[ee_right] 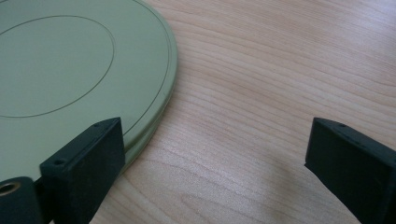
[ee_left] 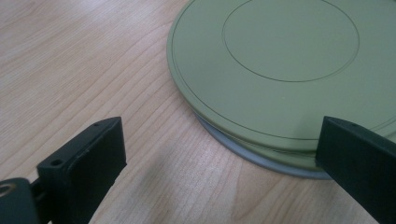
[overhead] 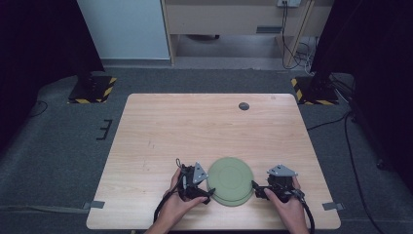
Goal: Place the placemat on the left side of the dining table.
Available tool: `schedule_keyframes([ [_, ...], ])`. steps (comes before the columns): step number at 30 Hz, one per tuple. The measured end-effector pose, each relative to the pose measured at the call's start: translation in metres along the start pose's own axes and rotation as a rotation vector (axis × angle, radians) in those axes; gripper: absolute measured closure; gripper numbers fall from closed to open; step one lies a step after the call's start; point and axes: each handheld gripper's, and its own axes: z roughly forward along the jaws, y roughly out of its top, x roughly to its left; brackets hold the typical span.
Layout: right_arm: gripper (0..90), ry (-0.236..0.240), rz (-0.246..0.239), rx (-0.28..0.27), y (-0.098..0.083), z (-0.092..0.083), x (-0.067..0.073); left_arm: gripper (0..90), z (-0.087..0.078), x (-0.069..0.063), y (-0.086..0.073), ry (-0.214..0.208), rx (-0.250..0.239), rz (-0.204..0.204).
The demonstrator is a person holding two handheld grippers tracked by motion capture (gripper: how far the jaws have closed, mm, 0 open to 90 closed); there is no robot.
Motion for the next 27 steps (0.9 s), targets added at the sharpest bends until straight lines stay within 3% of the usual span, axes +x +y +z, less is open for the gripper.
schedule_keyframes([
  [6, 5.0, 0.029, -0.013, 0.009, -0.0014, -0.0031, 0.0029, 2.9, -0.0001, -0.0008, 0.001, 0.006, 0.0, 0.009],
  [14, 3.4, -0.01, -0.001, -0.006, 0.0019, 0.0029, 0.0034, 1.8, 0.0038, 0.0044, 0.0029, 0.027, -0.001, -0.002],
  [23, 4.9, 0.021, -0.024, 0.002, 0.0001, 0.0004, 0.0072, 3.1, 0.0035, 0.0043, 0.0023, 0.034, -0.01, 0.003],
  [27, 2.3, 0.014, -0.003, 0.002, 0.0022, 0.0039, 0.0053, 2.5, 0.0047, 0.0051, 0.0036, 0.047, -0.009, 0.008],
])
